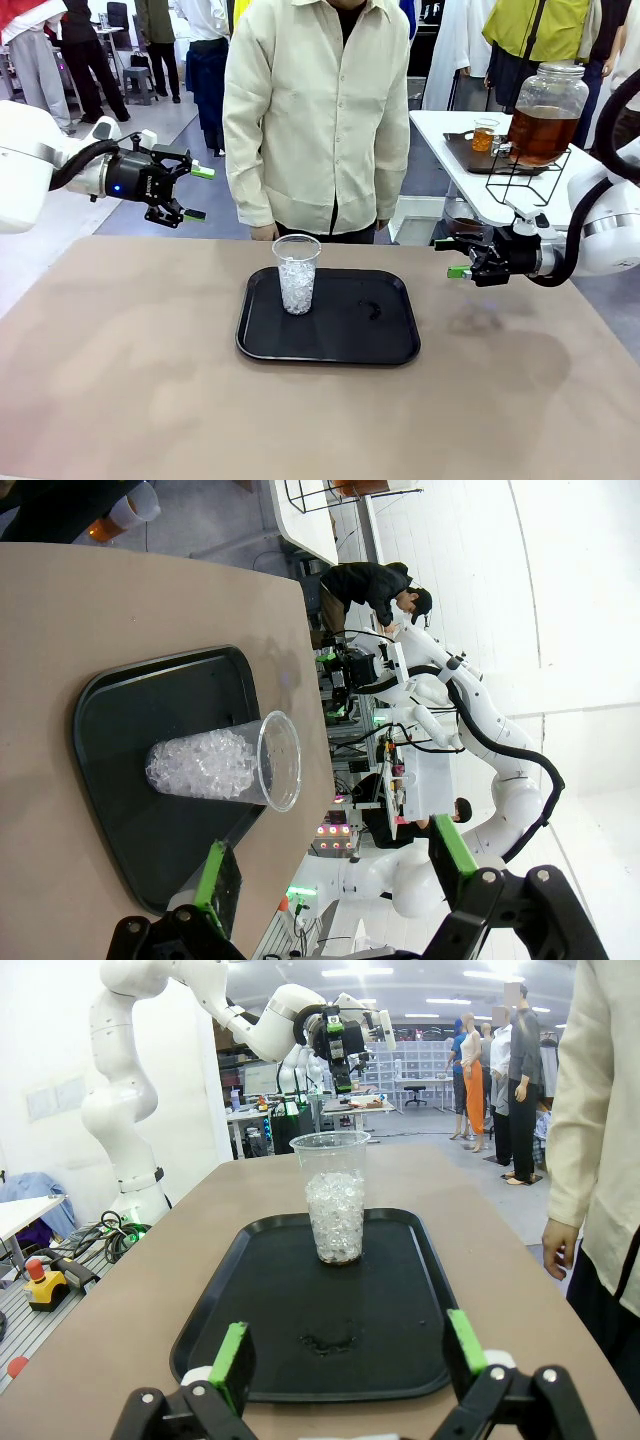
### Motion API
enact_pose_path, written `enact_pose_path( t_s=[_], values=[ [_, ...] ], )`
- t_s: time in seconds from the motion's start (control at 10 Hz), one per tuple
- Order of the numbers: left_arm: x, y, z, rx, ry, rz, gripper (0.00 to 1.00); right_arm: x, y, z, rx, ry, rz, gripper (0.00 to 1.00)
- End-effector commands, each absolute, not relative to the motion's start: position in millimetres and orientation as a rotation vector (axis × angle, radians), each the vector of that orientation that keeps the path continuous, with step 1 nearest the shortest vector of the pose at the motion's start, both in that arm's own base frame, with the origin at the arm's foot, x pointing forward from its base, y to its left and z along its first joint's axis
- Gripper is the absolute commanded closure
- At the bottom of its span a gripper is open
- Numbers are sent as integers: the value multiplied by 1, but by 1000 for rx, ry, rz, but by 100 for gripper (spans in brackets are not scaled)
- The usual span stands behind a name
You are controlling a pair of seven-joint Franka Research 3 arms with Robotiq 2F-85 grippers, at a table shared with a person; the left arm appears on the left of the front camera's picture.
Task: Pour the drink into the iced cup.
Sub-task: Pick up the iced cup indicated by the human and present it to them.
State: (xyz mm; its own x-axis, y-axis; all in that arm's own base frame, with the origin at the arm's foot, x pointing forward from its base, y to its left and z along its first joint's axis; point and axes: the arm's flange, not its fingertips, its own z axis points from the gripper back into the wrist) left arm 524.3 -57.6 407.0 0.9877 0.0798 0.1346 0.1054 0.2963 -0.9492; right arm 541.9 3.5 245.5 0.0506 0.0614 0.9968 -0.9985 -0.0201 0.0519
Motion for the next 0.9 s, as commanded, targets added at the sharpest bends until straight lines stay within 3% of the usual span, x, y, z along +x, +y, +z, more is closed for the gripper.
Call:
enact_pose_path(
  t_s=[0.0, 0.8],
  values=[
    [524, -58, 408, -1273, -170, -21, 0, 542, 5, 248, 1205, -1110, 1215, 0],
    [524, -58, 408, -1273, -170, -21, 0, 542, 5, 248, 1205, -1110, 1215, 0]
  ],
)
